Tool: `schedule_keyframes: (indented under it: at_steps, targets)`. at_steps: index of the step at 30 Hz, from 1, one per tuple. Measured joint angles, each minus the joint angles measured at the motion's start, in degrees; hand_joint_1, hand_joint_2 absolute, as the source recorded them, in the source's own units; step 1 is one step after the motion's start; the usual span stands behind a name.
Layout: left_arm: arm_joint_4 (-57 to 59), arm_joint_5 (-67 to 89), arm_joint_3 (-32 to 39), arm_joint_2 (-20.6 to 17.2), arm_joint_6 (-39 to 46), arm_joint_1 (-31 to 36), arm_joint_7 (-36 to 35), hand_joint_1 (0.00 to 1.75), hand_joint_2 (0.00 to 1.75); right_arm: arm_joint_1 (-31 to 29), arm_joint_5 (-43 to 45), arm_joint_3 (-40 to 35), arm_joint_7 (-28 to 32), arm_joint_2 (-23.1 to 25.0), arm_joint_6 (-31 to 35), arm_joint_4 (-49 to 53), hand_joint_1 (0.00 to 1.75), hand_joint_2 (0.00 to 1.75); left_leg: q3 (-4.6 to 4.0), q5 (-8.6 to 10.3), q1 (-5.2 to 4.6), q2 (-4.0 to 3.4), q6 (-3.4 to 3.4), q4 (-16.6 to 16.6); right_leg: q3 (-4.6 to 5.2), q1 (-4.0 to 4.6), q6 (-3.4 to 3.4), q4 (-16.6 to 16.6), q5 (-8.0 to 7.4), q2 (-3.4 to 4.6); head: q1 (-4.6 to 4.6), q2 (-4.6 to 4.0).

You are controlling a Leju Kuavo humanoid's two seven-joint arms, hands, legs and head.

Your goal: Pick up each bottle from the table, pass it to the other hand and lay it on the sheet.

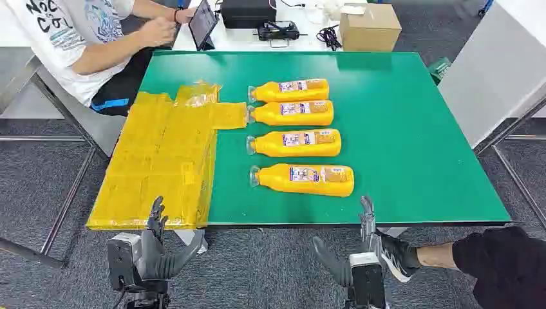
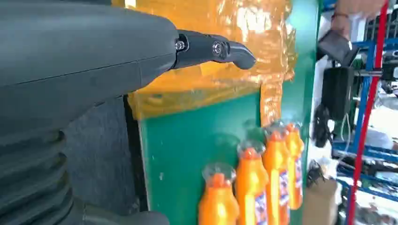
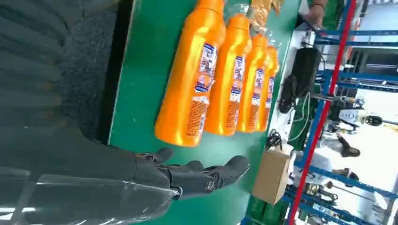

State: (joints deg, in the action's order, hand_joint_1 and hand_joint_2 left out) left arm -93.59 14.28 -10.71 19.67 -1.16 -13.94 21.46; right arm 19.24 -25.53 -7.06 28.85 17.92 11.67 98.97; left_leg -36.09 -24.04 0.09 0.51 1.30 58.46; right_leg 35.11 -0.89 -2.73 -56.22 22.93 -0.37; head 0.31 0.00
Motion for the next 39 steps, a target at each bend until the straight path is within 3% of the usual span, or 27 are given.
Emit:
schedule_keyframes:
  at_steps: [14, 24, 30, 39]
  targets:
    - [1.42, -5.82, -0.04, 0.00, -2.58, 0.11, -1.01, 0.00, 1.75, 0.04, 1.29, 0.44, 2.25, 0.02, -0.39, 2.45, 0.00, 1.75, 0.00, 0.00, 0.00, -0.01, 0.00, 0.00, 0.00, 0.00, 0.00, 0.00, 0.00, 0.00, -0.02, 0.00]
    - [0.68, 5.85, 0.04, 0.00, 1.37, 0.59, 1.18, 0.00, 1.75, -2.00, -13.55, 0.81, -2.91, -0.02, 0.09, 0.72, 0.00, 1.75, 0.00, 0.01, 0.00, 0.00, 0.00, 0.00, -0.01, 0.00, -0.01, -0.01, -0.01, 0.00, -0.02, 0.00]
    - [0.55, 10.79, 0.04, 0.17, 2.38, 2.11, 2.95, 0.00, 1.75, -8.14, -24.41, 2.07, -11.03, -0.74, -0.46, -0.50, 0.00, 1.75, 0.01, 0.04, 0.00, -0.01, 0.01, 0.00, -0.02, 0.00, -0.02, -0.01, -0.05, 0.01, -0.04, 0.00]
    - [0.57, 11.75, 0.09, 0.17, 2.90, 3.26, 3.52, 0.00, 1.75, -15.46, -28.48, 5.75, -14.08, -0.55, -1.99, -3.13, 0.00, 1.75, 0.01, 0.06, 0.00, -0.02, 0.03, 0.01, -0.02, 0.00, -0.02, -0.02, -0.04, 0.00, -0.07, 0.00]
